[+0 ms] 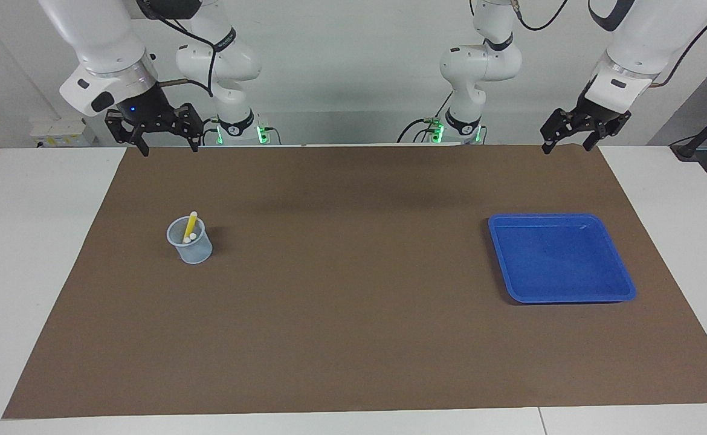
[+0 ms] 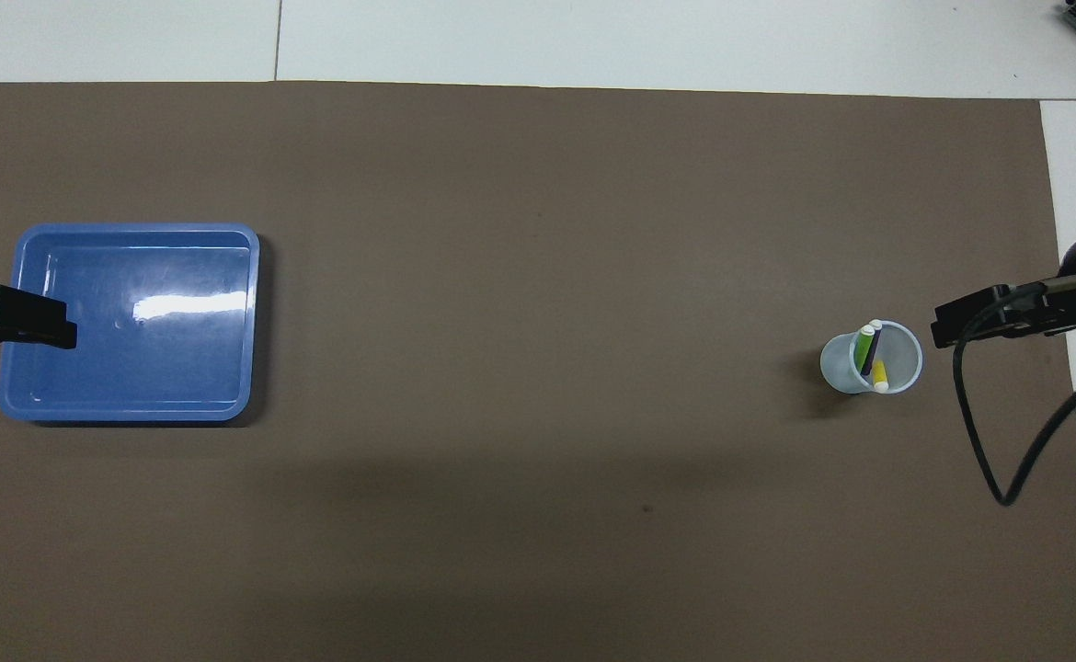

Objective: Right arm passes pens to left for tray arrangement
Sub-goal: 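Reach the right gripper down into the white cup of pens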

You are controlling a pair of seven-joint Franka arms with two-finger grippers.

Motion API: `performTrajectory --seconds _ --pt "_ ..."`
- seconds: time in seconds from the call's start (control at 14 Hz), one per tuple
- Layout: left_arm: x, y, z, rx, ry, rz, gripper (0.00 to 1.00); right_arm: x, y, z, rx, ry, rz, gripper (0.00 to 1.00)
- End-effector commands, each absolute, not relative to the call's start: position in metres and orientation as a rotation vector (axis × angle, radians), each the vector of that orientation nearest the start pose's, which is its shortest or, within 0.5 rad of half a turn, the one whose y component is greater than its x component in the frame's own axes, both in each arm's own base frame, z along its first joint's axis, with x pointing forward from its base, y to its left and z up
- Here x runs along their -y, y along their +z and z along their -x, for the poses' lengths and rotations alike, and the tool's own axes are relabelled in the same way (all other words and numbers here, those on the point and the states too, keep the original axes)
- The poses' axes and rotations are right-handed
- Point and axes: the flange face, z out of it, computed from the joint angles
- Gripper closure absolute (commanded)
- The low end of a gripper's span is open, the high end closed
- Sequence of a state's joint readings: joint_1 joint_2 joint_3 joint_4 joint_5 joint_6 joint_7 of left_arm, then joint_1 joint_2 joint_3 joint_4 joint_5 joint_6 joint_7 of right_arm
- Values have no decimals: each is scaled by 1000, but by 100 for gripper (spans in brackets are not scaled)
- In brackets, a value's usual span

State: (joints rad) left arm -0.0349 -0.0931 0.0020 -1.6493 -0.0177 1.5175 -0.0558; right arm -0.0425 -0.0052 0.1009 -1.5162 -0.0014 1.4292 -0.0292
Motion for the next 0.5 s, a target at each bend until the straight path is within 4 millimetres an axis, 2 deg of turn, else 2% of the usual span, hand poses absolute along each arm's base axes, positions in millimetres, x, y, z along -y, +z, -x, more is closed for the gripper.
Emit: performTrajectory --seconds 0.0,0.43 --pt "18 639 -519 38 76 3149 2 -31 640 -539 109 108 3152 0" --pt "18 639 -519 38 76 3149 2 -30 641 -538 106 106 3145 0"
